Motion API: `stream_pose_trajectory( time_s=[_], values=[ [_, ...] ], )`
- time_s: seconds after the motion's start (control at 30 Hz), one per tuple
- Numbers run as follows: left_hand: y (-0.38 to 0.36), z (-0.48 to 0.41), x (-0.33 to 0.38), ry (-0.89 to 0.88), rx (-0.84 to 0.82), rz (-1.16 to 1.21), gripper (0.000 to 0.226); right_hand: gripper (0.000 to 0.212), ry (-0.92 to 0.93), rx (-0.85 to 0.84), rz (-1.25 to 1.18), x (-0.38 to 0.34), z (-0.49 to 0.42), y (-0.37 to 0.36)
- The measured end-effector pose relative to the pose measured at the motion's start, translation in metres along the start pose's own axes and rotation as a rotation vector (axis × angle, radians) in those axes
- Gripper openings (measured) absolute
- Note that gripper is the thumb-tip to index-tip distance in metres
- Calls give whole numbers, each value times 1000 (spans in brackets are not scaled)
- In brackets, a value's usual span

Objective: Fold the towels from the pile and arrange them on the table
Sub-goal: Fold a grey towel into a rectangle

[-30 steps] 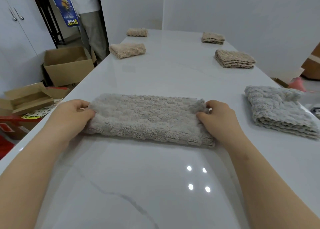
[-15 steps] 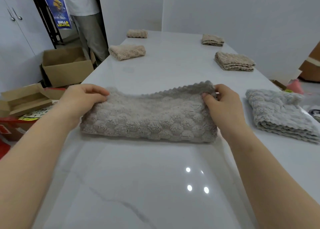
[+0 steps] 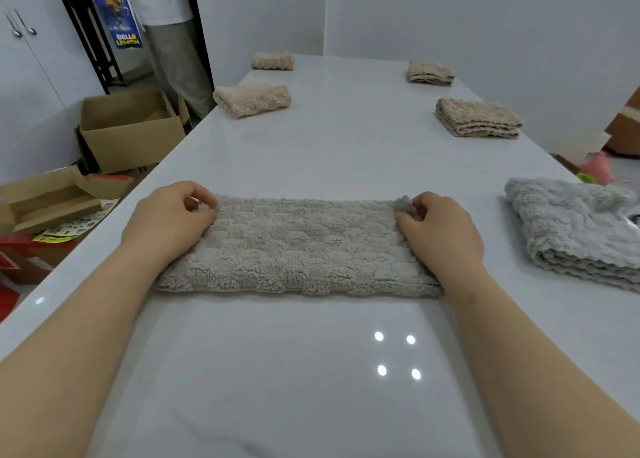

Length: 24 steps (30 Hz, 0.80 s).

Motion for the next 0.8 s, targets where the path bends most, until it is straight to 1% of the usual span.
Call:
stream_pose_trajectory(
  time_s=[0.07, 0.13, 0.2, 0.23, 0.3, 0.37, 0.4, 0.5, 0.57, 0.63, 0.73, 0.8],
  values=[
    [-1, -2, -3, 33, 1, 64, 13, 24, 5, -17, 32, 1, -2, -2],
    [-5, -1, -2, 47, -30, 111, 23, 34, 4, -45, 65, 1, -4, -5],
    [-10, 1, 1, 12, -43, 70, 33, 38, -10, -71, 68, 1, -6, -9],
    [-12, 2, 4, -9, -30, 44, 34, 38, -22, -86, 56, 1, -6, -10],
    [-12, 2, 6, -26, -2, 55, 30, 31, -40, -120, 37, 2, -7, -12],
    [-12, 2, 7, -19, 2, 106, 29, 17, -37, -152, 24, 2, -7, -12],
    [-11, 2, 8, -8, 6, 143, 29, 14, -31, -157, 1, 2, -7, -12],
    [-9, 4, 10, 5, 34, 273, 20, 8, -14, -131, -167, 0, -5, -8],
    [-9, 4, 12, -33, 53, 282, 13, 12, -14, -153, -280, -2, -3, -8],
    [-5, 4, 11, -56, 101, 278, 10, 17, -10, -166, -311, -4, -3, -8],
    [3, 5, 8, -52, 178, 307, 13, 21, -7, -89, -330, -2, -3, -4],
    [5, 4, 7, -48, 178, 291, 14, 27, -27, -33, -363, 2, -3, -2]
  ],
)
Point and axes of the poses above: each hand's wrist, its own z-axis away from the middle knuckle, its own y-axis out of the back of the hand, x = y × z, the point moved 5 cm from there along -z, towards the middle knuckle, and after that the axes turned 1 degree about z, right-handed, at the moved point
